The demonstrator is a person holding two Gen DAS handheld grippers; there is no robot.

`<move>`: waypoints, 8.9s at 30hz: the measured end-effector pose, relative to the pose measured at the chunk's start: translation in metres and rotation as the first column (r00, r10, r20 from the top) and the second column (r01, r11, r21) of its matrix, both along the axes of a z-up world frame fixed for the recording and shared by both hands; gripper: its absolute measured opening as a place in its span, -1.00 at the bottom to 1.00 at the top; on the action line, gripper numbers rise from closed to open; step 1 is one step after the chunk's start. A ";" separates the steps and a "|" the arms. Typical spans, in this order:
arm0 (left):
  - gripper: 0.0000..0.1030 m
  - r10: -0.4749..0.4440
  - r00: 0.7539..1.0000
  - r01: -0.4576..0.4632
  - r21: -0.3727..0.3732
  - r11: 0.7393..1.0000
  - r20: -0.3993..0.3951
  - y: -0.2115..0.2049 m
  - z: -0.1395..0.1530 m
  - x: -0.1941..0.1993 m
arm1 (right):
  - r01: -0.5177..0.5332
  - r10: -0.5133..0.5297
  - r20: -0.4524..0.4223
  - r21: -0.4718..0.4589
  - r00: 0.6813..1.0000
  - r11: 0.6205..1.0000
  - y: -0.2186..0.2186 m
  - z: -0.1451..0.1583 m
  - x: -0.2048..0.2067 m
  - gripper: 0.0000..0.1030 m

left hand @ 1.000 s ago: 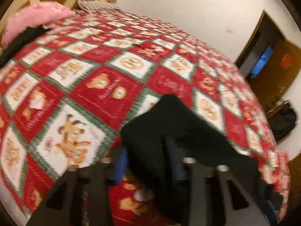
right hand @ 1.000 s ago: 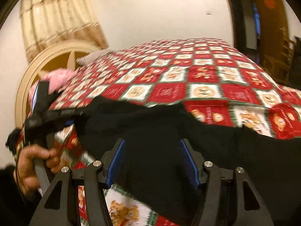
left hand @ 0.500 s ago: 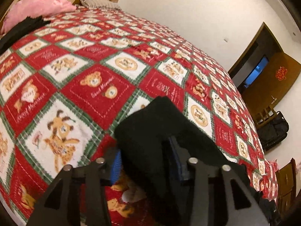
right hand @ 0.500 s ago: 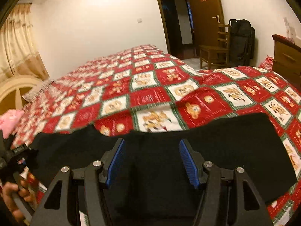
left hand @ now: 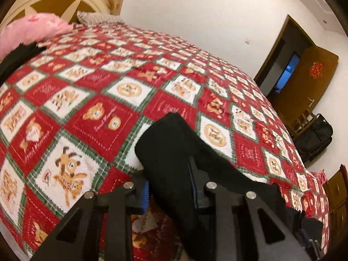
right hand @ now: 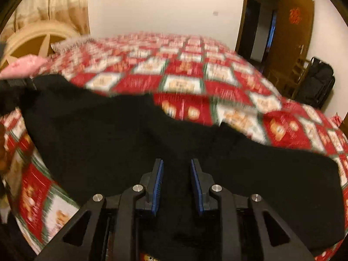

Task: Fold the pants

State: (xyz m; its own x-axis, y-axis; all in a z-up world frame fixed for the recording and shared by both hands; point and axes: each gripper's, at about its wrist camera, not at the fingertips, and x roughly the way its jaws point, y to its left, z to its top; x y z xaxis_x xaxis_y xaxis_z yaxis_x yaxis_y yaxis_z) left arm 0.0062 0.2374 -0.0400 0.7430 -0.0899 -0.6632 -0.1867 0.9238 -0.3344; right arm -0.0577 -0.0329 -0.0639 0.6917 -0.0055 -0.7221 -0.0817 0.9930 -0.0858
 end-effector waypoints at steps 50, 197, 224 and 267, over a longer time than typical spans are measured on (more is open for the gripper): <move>0.05 -0.918 0.394 0.853 0.391 0.345 -0.048 -0.347 0.009 -0.116 | 0.238 -0.384 0.047 0.714 0.922 0.659 -0.244 0.047 -0.103 0.03; 1.00 -0.562 0.791 0.599 0.123 0.791 -0.243 -0.243 -0.024 -0.010 | 0.413 -0.443 -0.074 0.521 0.894 0.747 -0.236 0.022 -0.105 0.21; 1.00 -0.685 0.715 0.684 -0.058 0.727 -0.139 -0.225 -0.030 -0.008 | 0.398 -0.437 -0.025 0.462 0.899 0.792 -0.226 0.019 -0.102 0.19; -0.29 -0.701 0.692 0.701 -0.070 0.709 -0.170 -0.254 -0.015 -0.028 | 0.386 -0.407 0.001 0.313 0.914 0.868 -0.201 0.031 -0.101 -0.31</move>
